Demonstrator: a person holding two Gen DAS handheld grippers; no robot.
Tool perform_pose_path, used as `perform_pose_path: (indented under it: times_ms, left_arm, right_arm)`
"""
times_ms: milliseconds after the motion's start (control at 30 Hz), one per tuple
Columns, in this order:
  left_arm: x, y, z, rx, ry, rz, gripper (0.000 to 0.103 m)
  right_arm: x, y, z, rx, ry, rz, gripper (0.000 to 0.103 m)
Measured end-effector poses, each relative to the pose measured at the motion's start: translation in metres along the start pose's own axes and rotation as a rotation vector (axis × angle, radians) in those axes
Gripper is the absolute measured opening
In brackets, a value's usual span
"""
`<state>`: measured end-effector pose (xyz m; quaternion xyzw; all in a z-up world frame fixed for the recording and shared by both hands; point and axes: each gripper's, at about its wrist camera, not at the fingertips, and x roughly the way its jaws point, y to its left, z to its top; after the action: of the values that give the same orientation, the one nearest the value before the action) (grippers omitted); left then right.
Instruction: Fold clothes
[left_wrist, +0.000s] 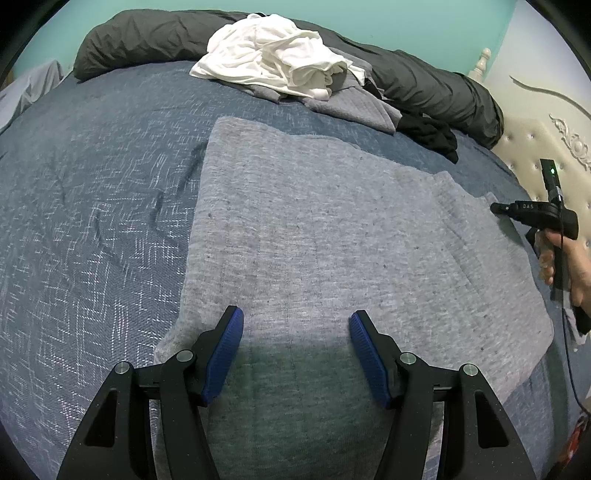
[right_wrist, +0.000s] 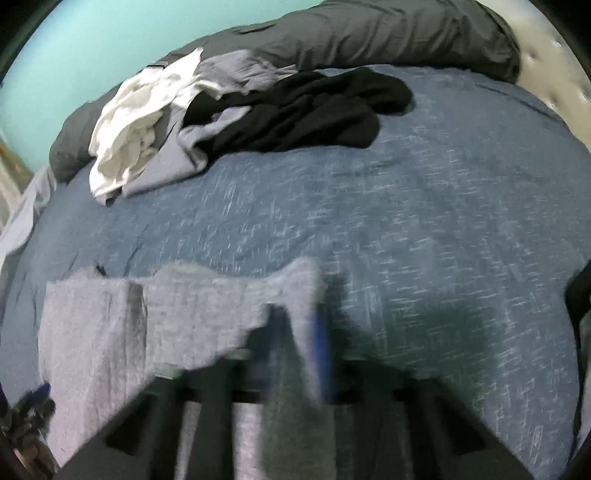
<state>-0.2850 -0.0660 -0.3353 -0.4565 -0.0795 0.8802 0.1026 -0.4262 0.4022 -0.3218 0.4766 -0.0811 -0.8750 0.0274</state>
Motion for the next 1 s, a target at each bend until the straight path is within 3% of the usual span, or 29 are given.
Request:
perform_pose_path:
  times_ms: [167, 333, 467, 600, 867, 1000]
  left_arm:
    - [-0.001, -0.001, -0.002, -0.004, -0.002, 0.002, 0.064]
    - [0.000, 0.000, -0.002, -0.004, -0.001, -0.002, 0.064]
    - [0.000, 0.001, -0.002, -0.016, -0.001, -0.008, 0.064]
    - [-0.003, 0.001, -0.001, -0.025, 0.002, -0.014, 0.064]
    - [-0.021, 0.012, 0.001, -0.098, -0.008, -0.032, 0.065]
    - [-0.030, 0.011, -0.005, -0.093, -0.001, -0.022, 0.065]
  right_arm:
    - [0.003, -0.018, 0.003, 0.080, -0.019, -0.121, 0.002]
    - [0.006, -0.008, 0.005, 0.042, -0.006, -0.125, 0.004]
    - [-0.012, -0.011, 0.006, 0.059, -0.051, -0.164, 0.019]
    - [-0.037, -0.008, -0.005, 0.050, -0.083, -0.079, 0.020]
    - [-0.099, 0.033, -0.079, -0.012, -0.119, 0.121, 0.020]
    - [-0.109, 0.042, -0.119, -0.004, -0.064, 0.143, 0.020]
